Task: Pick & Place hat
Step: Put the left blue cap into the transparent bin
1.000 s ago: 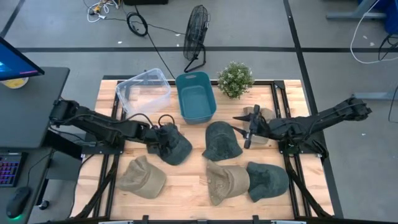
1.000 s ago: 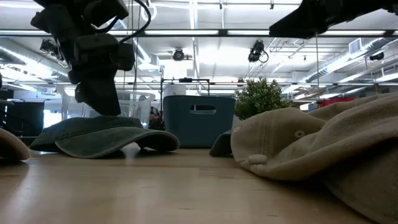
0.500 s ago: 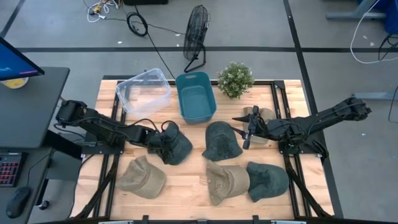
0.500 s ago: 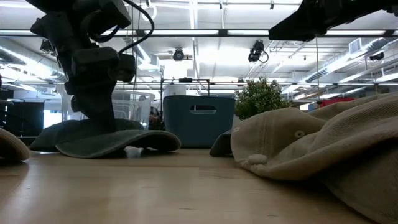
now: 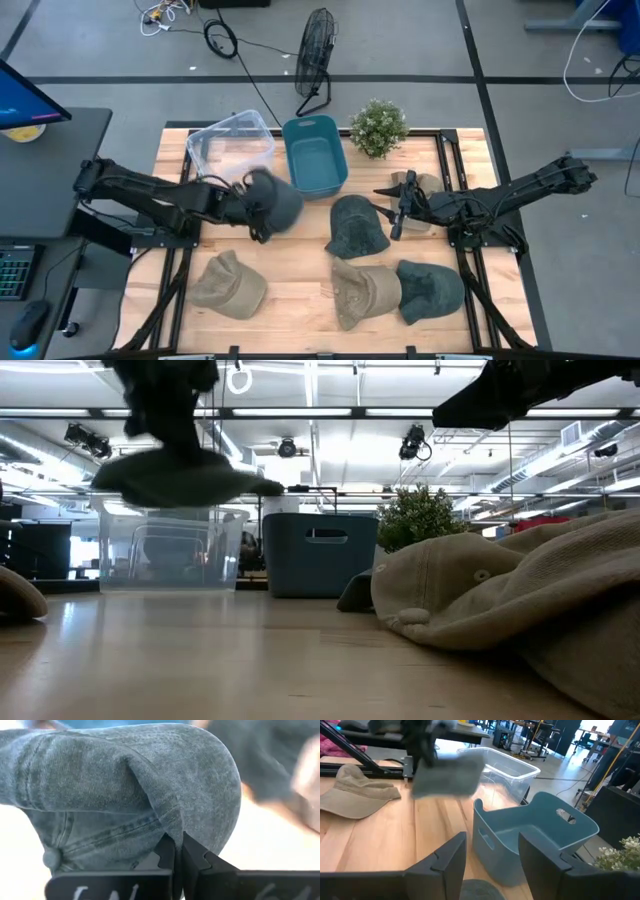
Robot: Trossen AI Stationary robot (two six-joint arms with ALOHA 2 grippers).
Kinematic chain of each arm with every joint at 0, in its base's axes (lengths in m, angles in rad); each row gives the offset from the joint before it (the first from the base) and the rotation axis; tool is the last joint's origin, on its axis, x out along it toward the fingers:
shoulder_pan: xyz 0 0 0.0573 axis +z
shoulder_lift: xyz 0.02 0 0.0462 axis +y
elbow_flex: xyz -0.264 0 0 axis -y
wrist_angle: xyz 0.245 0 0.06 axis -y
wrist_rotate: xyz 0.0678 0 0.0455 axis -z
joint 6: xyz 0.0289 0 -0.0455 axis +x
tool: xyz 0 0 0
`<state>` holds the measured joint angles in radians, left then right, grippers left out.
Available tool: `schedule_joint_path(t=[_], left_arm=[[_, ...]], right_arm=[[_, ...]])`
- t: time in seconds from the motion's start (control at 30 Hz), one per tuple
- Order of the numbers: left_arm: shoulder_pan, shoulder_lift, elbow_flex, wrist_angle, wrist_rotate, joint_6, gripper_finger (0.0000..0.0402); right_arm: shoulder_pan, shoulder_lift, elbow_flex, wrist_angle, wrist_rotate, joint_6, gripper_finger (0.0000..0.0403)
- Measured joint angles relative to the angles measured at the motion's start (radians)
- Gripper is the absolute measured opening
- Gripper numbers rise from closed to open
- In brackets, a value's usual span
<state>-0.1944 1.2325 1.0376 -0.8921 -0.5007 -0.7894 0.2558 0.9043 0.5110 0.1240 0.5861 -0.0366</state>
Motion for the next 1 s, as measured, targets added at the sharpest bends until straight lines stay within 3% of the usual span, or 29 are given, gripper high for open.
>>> schedule_joint_path(t=[0.1, 0.27, 0.47, 0.7, 1.0], left_arm=[[0.002, 0.0, 0.107, -0.15, -0.2, 0.022, 0.0008], [0.033, 0.0, 0.17, -0.166, -0.427, 0.106, 0.0008], [0.161, 0.005, 0.113, -0.185, -0.512, 0.126, 0.0008], [0.306, 0.004, 0.003, -0.18, -0.68, 0.058, 0.0008], [0.417, 0.004, -0.189, -0.094, -0.625, 0.015, 0.0009]], right_arm=[[0.0, 0.0, 0.0, 0.0, 0.0, 0.0, 0.0185], [0.0, 0.0, 0.0, 0.001, 0.0, 0.003, 0.0185], [0.0, 0.0, 0.0, 0.001, 0.0, 0.006, 0.0185], [0.0, 0.0, 0.0, 0.002, 0.0, 0.006, 0.0185], [0.0, 0.0, 0.0, 0.002, 0.0, 0.006, 0.0185]])
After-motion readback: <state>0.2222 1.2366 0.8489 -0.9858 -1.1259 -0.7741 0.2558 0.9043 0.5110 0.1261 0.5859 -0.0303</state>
